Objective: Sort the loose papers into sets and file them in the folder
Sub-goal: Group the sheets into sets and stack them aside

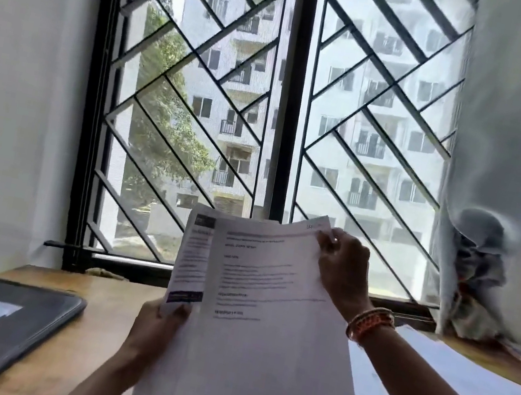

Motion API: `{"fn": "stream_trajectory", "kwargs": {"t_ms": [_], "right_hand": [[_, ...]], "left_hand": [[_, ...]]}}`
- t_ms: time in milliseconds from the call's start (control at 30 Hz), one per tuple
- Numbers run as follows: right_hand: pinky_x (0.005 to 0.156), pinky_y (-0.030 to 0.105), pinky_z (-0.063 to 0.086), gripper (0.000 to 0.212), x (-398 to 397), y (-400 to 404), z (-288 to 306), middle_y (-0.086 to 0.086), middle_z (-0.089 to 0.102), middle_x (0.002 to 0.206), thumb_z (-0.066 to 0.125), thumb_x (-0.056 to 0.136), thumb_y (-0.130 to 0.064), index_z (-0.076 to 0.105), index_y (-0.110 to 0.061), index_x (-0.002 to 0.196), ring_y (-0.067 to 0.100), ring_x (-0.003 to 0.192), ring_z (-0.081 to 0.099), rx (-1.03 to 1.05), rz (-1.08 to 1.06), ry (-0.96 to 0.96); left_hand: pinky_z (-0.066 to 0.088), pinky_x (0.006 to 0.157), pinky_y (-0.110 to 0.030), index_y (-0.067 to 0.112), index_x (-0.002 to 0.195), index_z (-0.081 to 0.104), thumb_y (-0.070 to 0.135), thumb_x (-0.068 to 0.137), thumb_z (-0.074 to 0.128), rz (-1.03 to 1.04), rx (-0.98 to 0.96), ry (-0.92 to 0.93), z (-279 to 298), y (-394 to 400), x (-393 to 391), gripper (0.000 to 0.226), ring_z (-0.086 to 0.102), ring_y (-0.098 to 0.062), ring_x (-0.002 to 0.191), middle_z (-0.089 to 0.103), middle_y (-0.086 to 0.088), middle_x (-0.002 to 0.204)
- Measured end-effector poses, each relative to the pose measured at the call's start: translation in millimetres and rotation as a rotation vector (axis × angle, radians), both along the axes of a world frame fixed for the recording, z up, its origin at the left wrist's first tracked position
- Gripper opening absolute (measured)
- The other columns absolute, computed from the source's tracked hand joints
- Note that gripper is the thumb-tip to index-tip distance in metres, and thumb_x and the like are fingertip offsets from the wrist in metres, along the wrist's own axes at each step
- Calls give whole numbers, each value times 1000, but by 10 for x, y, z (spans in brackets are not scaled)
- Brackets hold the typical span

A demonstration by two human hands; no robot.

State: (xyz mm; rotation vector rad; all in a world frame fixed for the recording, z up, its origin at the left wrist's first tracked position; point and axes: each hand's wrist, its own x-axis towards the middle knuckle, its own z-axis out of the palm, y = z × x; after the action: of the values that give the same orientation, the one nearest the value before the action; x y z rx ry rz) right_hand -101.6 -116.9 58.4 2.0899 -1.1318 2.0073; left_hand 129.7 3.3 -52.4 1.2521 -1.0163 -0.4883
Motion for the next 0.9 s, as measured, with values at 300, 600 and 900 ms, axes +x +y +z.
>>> {"fn": "stream_trajectory", "kwargs": {"t_ms": [300, 600, 900], "right_hand": [[56, 31, 22, 32, 91, 71, -370, 14, 56, 57, 58, 92, -17, 53, -5, 63, 28, 56, 39, 126, 76, -17], [99, 55, 45, 58, 67, 9, -434, 25, 66, 113, 80, 62, -24, 64, 2, 112, 35, 96, 63, 970, 895, -49], [56, 25, 55, 8, 92, 127, -450, 3, 70, 67, 70, 80, 0, 70, -5, 86, 16, 58, 66, 801, 756, -70]], "left_hand": [[57, 71, -54, 5, 83, 71, 53, 84, 59, 17, -78, -36, 51, 12, -163, 50, 69, -38, 78, 73, -14, 82], [54, 79, -54, 17, 75, 66, 32, 83, 68, 301, -188, 92, -19, -73, -102, 18, 67, -33, 85, 70, -11, 83], [54, 80, -53, 23, 75, 63, 37, 83, 64, 312, -335, 43, 53, -17, -227, 16, 65, -28, 81, 67, 0, 78]]}}
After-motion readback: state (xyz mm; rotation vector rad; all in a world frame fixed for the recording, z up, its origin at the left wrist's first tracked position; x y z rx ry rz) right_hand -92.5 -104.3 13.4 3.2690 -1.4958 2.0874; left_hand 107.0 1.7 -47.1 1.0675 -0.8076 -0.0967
